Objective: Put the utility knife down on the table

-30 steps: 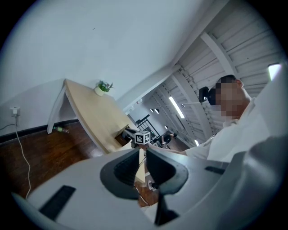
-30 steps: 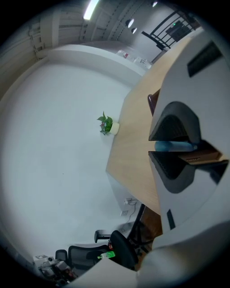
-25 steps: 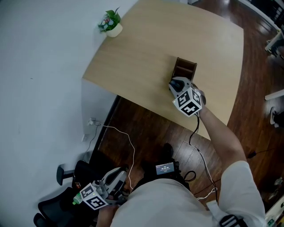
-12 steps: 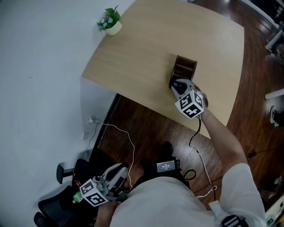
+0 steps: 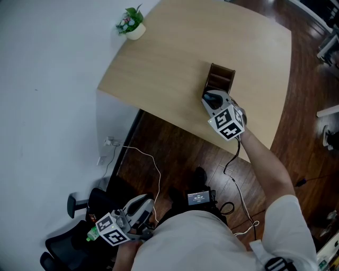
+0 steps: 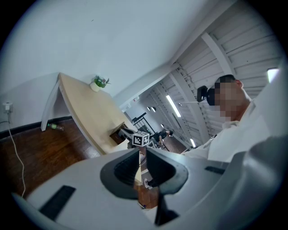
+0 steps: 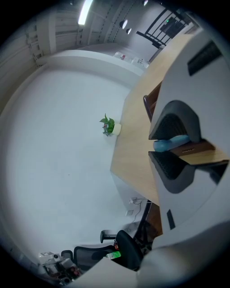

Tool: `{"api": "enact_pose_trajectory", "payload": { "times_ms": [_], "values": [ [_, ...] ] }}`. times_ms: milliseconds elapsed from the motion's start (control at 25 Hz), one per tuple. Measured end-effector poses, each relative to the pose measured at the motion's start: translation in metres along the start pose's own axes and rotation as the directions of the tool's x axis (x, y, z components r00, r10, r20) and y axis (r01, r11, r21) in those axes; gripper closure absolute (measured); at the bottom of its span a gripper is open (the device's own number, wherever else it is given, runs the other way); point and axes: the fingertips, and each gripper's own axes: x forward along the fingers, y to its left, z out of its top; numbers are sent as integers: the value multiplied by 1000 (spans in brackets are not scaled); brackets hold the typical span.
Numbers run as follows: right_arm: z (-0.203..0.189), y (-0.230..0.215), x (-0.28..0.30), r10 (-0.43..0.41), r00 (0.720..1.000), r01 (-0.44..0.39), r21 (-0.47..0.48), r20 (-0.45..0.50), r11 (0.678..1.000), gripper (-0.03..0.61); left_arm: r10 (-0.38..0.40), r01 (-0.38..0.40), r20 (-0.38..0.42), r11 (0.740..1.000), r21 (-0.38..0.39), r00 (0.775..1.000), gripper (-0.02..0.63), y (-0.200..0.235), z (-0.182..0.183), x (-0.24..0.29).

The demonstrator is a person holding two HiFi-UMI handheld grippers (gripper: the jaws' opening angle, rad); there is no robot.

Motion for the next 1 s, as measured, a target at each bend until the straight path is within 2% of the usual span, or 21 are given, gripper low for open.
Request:
{"api": "enact_pose_trajectory", "payload": {
  "times_ms": [280,520,680,1000],
  "values": [
    [-19,-8,-11,-26,999,28,66,-29,997,508,3,-3,9,1000,-11,1000,569,3,-1,-5],
    [-33,-4,-18,-40,997,44,68,-62,997,508,-10,10,-1,1000,-12,1000,571,2,-1,-3],
    [-37,-2,-16,-24,996,31,83,-81,996,508,-21,20,-8,1000,-7,1000,571,1,-2,-1],
    [-28,-10,-25,-62,996,67,88,-60,994,506,-45,45,-14,999,-9,999,570,-1,-2,4]
  ]
}}
